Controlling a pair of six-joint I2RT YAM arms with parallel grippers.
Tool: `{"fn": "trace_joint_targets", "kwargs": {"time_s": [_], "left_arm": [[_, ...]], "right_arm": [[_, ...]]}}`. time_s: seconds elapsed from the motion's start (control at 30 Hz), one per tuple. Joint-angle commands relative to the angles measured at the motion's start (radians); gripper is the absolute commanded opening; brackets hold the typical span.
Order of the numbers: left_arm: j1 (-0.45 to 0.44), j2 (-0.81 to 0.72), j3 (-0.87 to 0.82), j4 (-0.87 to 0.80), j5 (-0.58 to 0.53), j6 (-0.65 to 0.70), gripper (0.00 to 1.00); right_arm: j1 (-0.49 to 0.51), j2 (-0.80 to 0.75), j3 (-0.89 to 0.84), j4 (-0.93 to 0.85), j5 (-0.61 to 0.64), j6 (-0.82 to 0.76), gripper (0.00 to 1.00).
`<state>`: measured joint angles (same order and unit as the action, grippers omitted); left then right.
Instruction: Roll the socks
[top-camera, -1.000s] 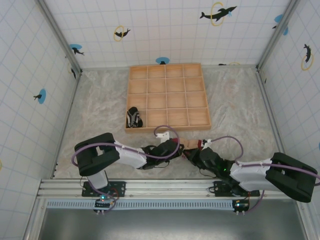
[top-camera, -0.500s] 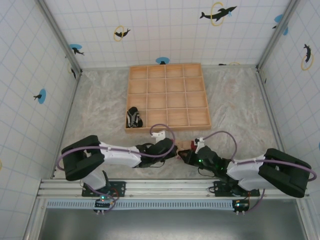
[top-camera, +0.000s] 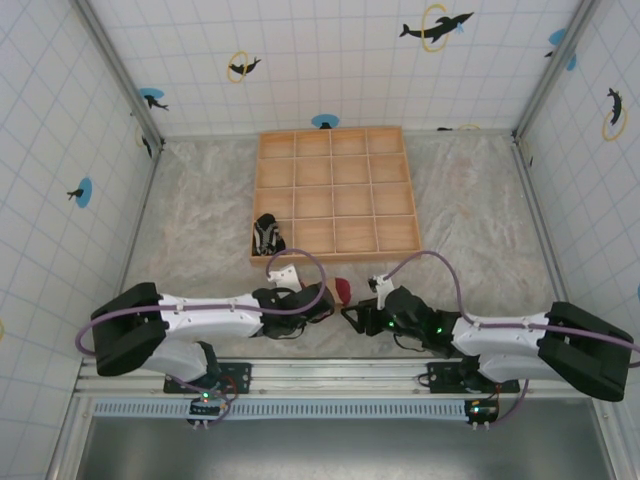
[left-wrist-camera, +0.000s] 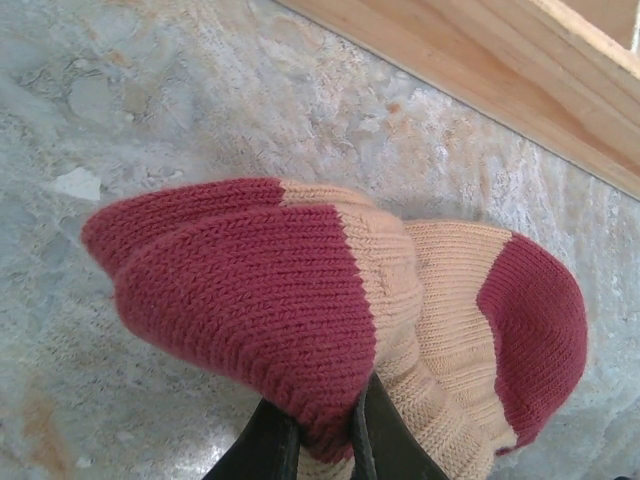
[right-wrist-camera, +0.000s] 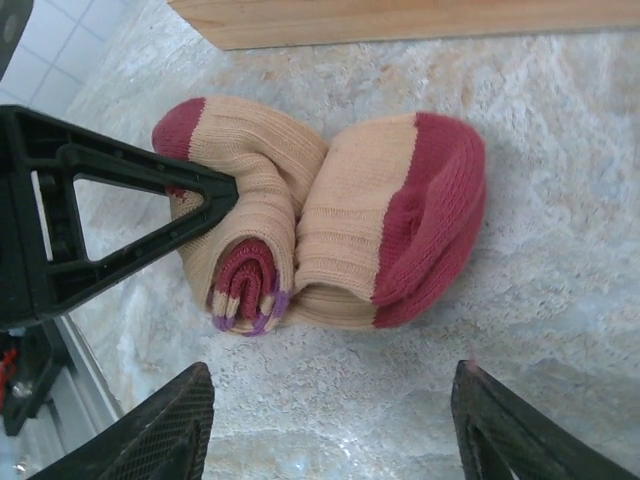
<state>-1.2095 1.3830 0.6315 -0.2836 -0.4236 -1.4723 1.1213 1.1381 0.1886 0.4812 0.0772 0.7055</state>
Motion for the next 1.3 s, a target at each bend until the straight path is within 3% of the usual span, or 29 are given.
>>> {"fn": "trace_joint_targets", "kwargs": {"time_s": [0.0, 0.3, 0.6, 0.93, 1.27], "left_arm": [[-0.017, 0.034, 0.038, -0.150, 0.038, -0.059, 0.00], [-0.050, 0.118, 0.166, -0.230, 0.095, -0.095, 0.00], [-0.050, 0.128, 0.192, -0.249, 0.127, -0.110, 0.00], [-0.049, 0.117, 0.179, -0.235, 0.133, -0.128, 0.00], [-0.044, 0.103, 0.157, -0.184, 0.157, -0.139, 0.00]], "right_arm": [[0.042, -0.036, 0.024, -0.041, 0.061, -0.200, 0.67], [0.228, 0.007, -0.072, 0.225, 0.243, -0.605, 0.72], [0.324, 0.235, -0.104, 0.587, 0.375, -0.809, 0.74], [0.334, 0.467, -0.034, 0.773, 0.484, -0.789, 0.76], [0.326, 0.562, 0.008, 0.798, 0.447, -0.661, 0.74]]}}
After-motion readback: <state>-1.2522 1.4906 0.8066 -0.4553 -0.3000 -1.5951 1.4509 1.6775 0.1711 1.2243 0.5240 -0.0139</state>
